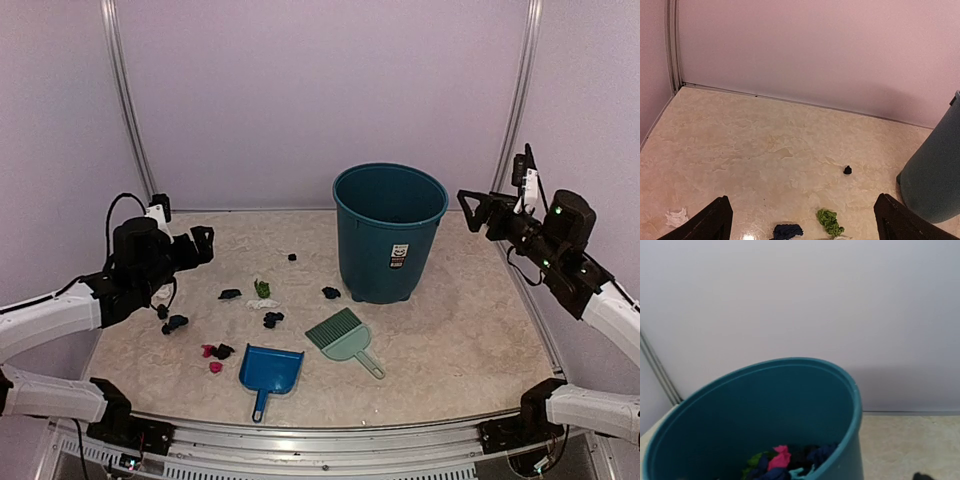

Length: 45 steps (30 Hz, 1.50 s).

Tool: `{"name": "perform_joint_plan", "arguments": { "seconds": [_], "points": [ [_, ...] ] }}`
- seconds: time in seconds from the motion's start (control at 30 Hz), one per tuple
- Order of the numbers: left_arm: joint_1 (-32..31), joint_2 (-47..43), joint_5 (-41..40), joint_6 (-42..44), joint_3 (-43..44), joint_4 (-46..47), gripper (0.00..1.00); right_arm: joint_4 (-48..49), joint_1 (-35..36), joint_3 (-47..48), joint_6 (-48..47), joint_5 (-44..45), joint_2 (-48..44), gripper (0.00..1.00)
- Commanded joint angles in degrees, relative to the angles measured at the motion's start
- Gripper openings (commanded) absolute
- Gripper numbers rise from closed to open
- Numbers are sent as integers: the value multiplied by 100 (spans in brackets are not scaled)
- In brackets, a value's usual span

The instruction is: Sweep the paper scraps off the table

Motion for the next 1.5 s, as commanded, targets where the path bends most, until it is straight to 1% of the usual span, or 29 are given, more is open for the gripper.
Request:
{"name": "perform_joint_plan", "arguments": {
  "seconds": [0.0, 0.1, 0.2, 0.43, 0.6, 0.7, 0.87, 1.03, 1.1, 1.23, 1.47],
  "points": [
    [-191, 155, -231, 7, 203, -152, 99, 201, -14, -282, 102, -326, -450, 98],
    [-321, 186, -249, 3, 230, -188, 99, 300, -9, -568, 204, -799, -728, 98],
    [-425, 206, -323, 7, 231, -226, 99, 493, 177, -925, 237, -1179, -841, 97],
    [-658, 189, -446, -40, 240, -364, 99, -148, 1191, -1010, -142, -881, -281, 91],
    [-798, 108, -559, -90, 132, -490, 99, -275, 1778, -1417, -296, -764, -98, 88],
    [-827, 123, -548, -128, 108, -539, 99, -332, 2200, -1436, -332, -561, 281, 86],
    [-944, 120, -557, -159, 37, -567, 99, -303, 2976, -1420, -422, 33, 1050, 85],
    [-984, 108, -564, -182, -24, -621, 99, -376, 3639, -1170, -552, 500, 2109, 83],
    [-1013, 95, -586, -186, -24, -652, 99, -375, 3869, -1076, -575, 547, 2510, 82],
    [-1044, 31, -627, -195, -65, -688, 99, -416, 4139, -909, -492, 604, 3138, 80],
    [-1071, -16, -650, -236, -148, -688, 99, -508, 4419, -823, -320, 1055, 3767, 76]
  ]
}}
